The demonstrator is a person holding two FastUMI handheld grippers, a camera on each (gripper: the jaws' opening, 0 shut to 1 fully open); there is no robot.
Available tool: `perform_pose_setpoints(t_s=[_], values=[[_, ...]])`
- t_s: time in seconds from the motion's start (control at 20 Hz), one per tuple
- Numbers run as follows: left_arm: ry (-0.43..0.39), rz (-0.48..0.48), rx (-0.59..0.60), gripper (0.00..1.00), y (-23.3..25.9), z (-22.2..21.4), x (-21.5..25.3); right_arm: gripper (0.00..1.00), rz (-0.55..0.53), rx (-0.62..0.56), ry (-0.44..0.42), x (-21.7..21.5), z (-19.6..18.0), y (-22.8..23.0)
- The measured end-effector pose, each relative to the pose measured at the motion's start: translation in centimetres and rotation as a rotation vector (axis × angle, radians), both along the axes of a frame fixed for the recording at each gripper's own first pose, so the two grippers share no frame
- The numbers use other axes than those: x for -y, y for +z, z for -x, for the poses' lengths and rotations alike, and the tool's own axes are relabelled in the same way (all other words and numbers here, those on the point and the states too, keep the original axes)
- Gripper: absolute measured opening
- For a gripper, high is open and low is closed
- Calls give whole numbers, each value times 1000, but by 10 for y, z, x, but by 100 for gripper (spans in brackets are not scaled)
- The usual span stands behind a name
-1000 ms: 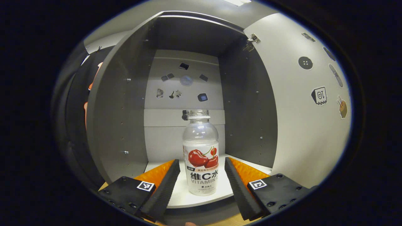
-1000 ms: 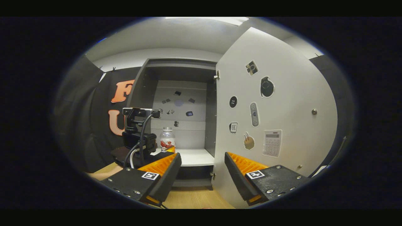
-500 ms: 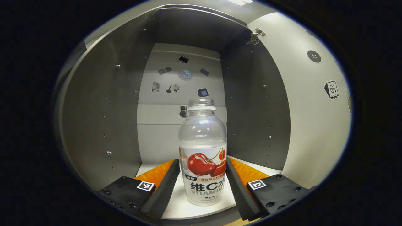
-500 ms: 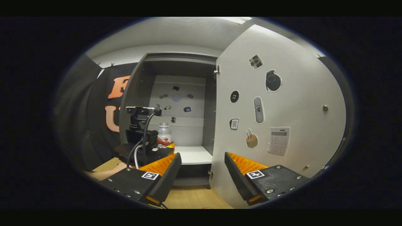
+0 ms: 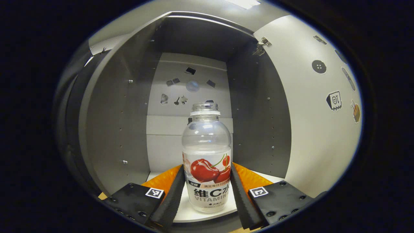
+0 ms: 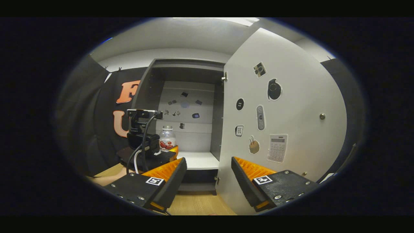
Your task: Open the cabinet door with the right hand, grasp the bottle in the cabinet with the left hand and place it on the coaster, then close the cabinet door with the right hand.
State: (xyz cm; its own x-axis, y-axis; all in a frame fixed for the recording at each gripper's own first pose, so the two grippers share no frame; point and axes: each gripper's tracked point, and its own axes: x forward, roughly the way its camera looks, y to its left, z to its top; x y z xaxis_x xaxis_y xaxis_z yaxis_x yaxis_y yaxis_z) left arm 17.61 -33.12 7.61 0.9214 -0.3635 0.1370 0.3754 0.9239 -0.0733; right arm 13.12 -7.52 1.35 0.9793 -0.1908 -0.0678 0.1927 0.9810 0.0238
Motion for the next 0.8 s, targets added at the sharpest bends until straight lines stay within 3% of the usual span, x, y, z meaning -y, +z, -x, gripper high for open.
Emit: perform_pose_setpoints(t_s=[0.3, 0.6, 0.8], values=[[51, 4, 48, 81, 13, 65, -25, 85, -30, 14, 83, -15, 30, 1], [174, -58, 69, 81, -8, 148, -66, 86, -55, 16, 209, -32, 57, 0], [183, -88, 65, 81, -30, 191, -75, 86, -47, 16, 229, -35, 63, -2]])
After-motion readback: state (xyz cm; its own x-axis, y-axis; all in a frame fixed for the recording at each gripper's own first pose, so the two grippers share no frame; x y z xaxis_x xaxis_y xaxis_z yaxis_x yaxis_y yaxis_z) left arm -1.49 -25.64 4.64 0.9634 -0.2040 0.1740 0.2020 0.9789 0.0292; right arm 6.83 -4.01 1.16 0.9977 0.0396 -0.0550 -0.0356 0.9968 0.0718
